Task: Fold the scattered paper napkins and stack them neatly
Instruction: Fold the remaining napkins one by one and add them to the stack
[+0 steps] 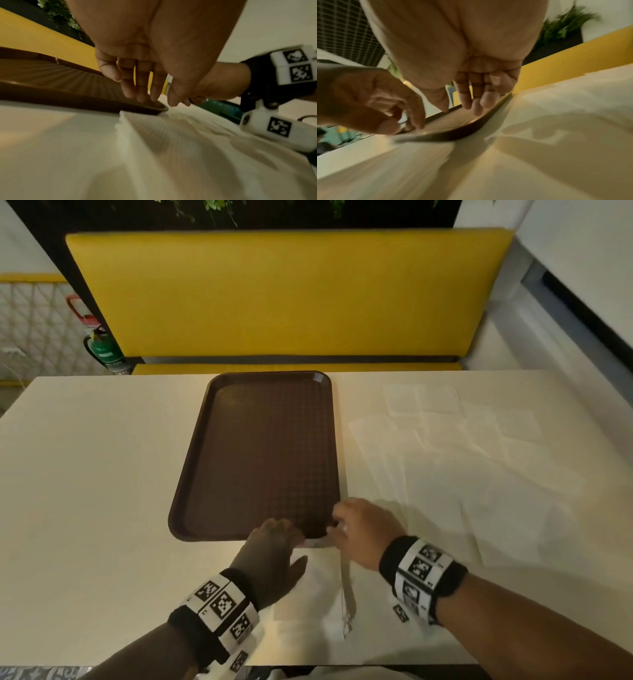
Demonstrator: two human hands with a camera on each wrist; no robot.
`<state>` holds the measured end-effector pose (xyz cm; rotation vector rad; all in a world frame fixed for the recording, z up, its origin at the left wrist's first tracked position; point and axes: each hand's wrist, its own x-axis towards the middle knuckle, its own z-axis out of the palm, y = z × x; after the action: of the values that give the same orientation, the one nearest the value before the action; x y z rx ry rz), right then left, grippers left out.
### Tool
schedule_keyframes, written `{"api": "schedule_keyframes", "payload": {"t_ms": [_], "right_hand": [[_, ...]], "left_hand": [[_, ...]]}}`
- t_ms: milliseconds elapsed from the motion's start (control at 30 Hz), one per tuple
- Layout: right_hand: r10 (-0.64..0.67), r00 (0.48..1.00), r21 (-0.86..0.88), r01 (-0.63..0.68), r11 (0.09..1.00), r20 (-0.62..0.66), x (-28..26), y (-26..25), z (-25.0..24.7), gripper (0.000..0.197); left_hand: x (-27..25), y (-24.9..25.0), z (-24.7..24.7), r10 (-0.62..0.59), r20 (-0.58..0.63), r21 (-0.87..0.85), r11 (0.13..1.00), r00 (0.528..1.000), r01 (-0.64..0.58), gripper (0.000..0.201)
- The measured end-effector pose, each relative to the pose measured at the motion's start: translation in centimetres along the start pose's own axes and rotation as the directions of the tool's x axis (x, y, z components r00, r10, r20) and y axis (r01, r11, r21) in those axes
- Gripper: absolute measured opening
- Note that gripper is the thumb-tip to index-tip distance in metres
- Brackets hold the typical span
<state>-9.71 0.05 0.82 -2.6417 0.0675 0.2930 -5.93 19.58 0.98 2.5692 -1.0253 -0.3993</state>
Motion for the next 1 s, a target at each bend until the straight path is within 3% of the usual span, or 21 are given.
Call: {"api": "schedule_keyframes", "payload": {"t_ms": [67,167,333,533,900,1000], "right_hand": [[0.162,0.986,-0.123,-0.166,0.978,-0.036,1.4,1.7,-2.0,0.022],[0.416,0.909,-0.207,-0.415,0.886,-0.043,2.5,4.4,-5.0,0.021],[0.590,0.805,-0.197,-0.588,0.785,-0.053,3.5,7.1,-6.3,0.031],[0.628,0.776,-0.197,-0.624,0.756,-0.048,5.0,7.6,-6.2,0.015],[0.643,0.766,-0.222,-0.630,0.744,-0.020,5.4,8.2,-6.5,0.021],[0.647,0.762,-0.264,-0.623,0.736,0.006,5.2,8.0,-6.5,0.008]], "left_hand": [[1.7,0.1,-0.8,-0.028,-0.015,-0.072,0.997,1.000,0.027,0.022],[4.9,0.7,-2.0,-0.018,-0.018,-0.132,0.991,1.000,0.016,0.005],[10.1,1.6,-3.1,-0.043,-0.070,-0.146,0.989,0.997,0.033,0.011],[13.6,2.8,-3.0,-0.070,-0.020,-0.173,0.983,0.997,0.066,0.011],[15.4,3.3,-1.9,-0.113,0.070,-0.261,0.957,0.991,0.128,0.005],[15.5,3.5,-1.5,-0.112,0.080,-0.270,0.954,0.990,0.130,0.012]]}}
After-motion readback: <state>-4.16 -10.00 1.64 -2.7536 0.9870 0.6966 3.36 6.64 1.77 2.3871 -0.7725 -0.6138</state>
